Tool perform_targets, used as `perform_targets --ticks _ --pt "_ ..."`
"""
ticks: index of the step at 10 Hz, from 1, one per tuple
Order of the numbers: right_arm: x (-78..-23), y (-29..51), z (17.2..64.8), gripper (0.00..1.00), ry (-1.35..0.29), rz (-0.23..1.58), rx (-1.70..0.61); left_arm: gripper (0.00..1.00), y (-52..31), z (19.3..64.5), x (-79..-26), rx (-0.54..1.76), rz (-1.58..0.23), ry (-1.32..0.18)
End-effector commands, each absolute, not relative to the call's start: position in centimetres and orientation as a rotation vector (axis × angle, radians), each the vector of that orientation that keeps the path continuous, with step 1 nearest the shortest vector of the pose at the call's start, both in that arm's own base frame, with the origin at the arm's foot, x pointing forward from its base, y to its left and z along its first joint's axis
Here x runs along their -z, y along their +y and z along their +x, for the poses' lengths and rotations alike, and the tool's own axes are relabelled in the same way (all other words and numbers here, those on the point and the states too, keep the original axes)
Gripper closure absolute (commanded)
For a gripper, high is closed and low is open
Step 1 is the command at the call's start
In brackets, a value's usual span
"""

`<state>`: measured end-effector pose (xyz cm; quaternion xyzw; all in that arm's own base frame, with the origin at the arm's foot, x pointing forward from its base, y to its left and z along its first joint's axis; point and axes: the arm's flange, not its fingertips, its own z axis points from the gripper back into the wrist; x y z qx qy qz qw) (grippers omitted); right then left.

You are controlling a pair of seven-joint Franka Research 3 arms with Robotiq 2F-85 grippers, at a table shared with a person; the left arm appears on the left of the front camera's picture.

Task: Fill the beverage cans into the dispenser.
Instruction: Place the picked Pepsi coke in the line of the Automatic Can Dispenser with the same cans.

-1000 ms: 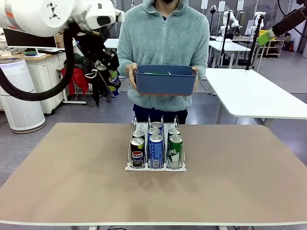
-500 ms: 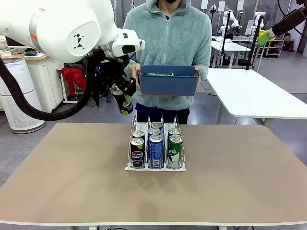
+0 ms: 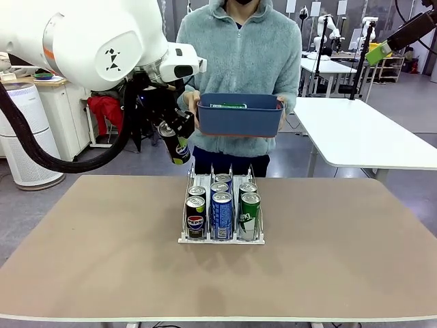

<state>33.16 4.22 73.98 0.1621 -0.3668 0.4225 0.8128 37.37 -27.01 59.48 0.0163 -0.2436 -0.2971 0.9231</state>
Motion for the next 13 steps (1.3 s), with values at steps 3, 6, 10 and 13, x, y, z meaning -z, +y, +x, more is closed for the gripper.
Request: perform_targets --ticks 3,6,10,13 --pt "-73.9 4.3 33.2 0.0 -0.781 0.346 -0.904 0.42 -28.7 35.9 -59.7 0.479 0.135 -0.51" --pt "-73.9 4.3 33.2 0.0 -0.781 0.346 -0.904 0.42 -31.8 32.2 -58.2 0.534 0.117 -0.539" --pt "-73.9 4.3 33.2 0.0 -0.781 0.346 -0.904 0.42 -33.2 28.1 -53.5 0.735 0.115 -0.503" --pt "-73.9 4.3 33.2 0.0 -0.781 0.346 -0.904 0.42 -33.2 27.8 -48.8 0.788 0.089 -0.448"
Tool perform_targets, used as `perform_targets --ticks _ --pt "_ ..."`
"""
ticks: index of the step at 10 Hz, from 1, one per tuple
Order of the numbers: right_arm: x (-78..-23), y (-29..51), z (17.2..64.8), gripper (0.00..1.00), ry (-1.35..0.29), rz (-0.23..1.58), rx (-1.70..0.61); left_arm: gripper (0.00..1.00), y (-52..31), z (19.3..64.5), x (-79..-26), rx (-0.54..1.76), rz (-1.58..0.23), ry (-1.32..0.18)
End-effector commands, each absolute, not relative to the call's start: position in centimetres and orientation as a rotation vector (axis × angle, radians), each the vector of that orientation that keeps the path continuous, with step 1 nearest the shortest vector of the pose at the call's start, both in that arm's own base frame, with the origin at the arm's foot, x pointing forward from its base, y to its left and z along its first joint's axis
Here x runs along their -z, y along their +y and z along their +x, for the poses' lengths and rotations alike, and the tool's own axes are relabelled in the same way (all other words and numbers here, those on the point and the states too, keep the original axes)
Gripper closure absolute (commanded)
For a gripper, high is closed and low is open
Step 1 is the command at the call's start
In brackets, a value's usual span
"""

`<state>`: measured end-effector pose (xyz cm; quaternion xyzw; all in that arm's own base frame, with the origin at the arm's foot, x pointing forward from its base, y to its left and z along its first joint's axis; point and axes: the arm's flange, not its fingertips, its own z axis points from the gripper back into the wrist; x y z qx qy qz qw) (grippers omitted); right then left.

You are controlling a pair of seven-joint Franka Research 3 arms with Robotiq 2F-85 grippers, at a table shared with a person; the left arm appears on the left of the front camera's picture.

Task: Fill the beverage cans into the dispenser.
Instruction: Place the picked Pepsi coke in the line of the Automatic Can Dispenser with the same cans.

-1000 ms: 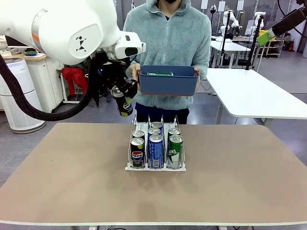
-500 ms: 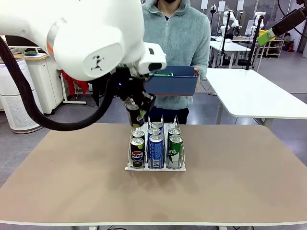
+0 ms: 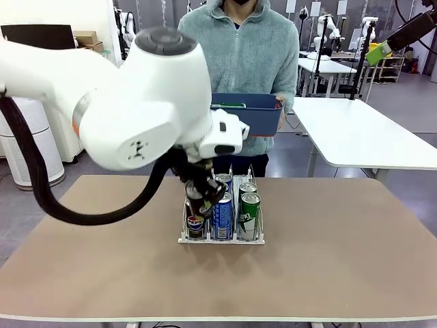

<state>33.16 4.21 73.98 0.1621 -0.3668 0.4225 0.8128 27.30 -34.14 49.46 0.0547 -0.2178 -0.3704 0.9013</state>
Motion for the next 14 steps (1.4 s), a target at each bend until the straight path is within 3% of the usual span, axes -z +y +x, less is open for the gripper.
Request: perform_targets --ticks 1,5,9,14 --pt "-73.9 4.3 33.2 0.0 -0.781 0.346 -0.904 0.42 -32.7 28.0 -47.6 0.783 0.086 -0.437" --pt "-73.9 4.3 33.2 0.0 -0.781 0.346 -0.904 0.42 -32.8 30.0 -46.9 0.79 0.024 -0.409" --pt "-73.9 4.3 33.2 0.0 -0.781 0.346 -0.904 0.42 -32.4 29.5 -46.1 0.761 0.125 -0.403" --pt "-73.9 4.3 33.2 0.0 -0.781 0.346 -0.904 0.42 -32.0 33.3 -43.3 0.711 0.149 -0.362"
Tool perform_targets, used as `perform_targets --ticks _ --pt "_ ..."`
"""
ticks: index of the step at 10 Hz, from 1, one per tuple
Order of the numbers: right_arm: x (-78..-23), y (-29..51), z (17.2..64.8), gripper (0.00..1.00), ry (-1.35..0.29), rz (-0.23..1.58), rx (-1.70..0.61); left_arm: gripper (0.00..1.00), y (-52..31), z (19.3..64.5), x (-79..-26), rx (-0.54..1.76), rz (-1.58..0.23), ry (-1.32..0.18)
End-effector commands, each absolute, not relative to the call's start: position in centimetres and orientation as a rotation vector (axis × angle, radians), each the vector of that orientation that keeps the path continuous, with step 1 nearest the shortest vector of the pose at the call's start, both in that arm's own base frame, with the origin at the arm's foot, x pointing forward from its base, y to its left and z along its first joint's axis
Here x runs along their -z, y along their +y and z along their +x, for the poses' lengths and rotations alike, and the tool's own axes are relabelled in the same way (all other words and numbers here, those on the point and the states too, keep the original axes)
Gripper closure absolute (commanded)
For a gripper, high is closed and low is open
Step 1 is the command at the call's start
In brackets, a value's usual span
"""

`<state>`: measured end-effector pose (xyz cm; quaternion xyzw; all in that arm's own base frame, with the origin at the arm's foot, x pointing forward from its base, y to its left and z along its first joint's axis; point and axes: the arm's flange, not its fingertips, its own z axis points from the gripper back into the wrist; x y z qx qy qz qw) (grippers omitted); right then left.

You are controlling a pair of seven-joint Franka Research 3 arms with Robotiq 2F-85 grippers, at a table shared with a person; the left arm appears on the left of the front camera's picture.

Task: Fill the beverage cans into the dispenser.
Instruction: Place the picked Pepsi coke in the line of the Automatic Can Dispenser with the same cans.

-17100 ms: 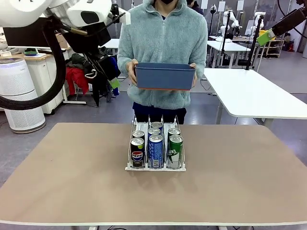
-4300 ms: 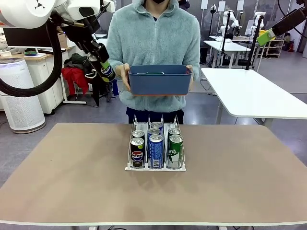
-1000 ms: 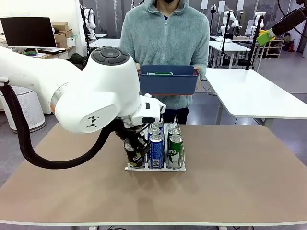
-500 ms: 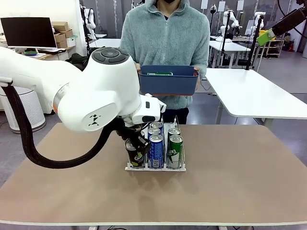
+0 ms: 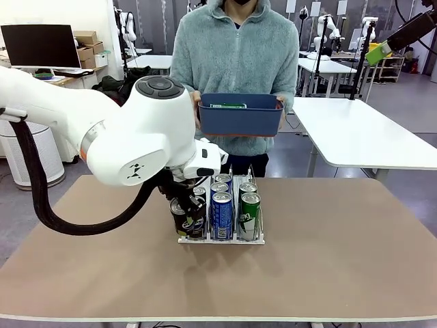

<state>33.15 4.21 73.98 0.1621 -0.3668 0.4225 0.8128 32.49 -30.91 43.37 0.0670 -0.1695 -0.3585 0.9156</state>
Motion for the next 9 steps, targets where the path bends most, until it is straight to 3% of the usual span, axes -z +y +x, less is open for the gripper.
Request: perform_targets --ticks 1,9 --pt "-73.9 4.3 33.2 0.0 -0.781 0.346 -0.904 0.42 -31.6 33.6 -43.1 0.723 0.127 -0.355" --pt "-73.9 4.3 33.2 0.0 -0.781 0.346 -0.904 0.42 -31.1 38.2 -42.9 0.72 -0.029 -0.367"
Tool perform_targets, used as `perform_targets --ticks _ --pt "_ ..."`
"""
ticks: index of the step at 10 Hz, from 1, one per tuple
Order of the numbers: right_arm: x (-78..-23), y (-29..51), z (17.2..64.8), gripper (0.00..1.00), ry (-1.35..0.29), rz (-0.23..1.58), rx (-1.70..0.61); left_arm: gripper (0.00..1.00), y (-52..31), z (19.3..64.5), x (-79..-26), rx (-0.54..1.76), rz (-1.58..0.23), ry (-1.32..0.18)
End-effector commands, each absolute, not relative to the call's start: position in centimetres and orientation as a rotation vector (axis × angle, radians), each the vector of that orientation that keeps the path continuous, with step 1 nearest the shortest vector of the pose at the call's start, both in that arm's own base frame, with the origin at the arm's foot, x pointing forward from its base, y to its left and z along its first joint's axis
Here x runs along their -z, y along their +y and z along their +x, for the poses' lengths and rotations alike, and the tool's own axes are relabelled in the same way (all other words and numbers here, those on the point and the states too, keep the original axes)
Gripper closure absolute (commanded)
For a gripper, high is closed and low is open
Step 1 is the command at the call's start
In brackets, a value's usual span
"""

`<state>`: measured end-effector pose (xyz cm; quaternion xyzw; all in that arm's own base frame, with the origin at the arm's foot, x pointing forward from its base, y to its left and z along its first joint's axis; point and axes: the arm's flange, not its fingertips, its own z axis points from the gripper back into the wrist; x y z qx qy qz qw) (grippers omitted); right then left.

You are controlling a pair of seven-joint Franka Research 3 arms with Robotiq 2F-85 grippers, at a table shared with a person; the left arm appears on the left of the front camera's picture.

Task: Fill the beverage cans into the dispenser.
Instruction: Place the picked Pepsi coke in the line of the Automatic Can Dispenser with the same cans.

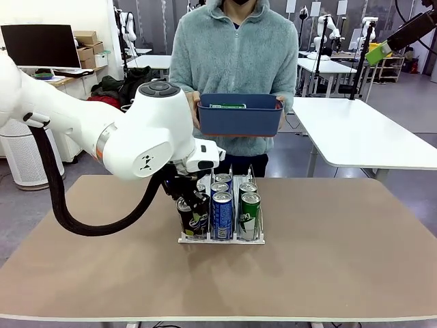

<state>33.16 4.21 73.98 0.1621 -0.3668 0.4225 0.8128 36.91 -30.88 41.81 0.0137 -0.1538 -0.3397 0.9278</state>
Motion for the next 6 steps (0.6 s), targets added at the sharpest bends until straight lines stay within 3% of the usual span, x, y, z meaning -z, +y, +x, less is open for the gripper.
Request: perform_targets --ticks 1,4,6 --pt "-73.9 4.3 33.2 0.0 -0.781 0.346 -0.904 0.42 -31.4 38.9 -43.1 0.719 -0.035 -0.379" --pt "-73.9 4.3 33.2 0.0 -0.781 0.346 -0.904 0.42 -31.3 40.2 -43.1 0.709 -0.06 -0.38" --pt "-73.9 4.3 33.2 0.0 -0.781 0.346 -0.904 0.42 -31.4 38.3 -42.5 0.692 -0.011 -0.317"
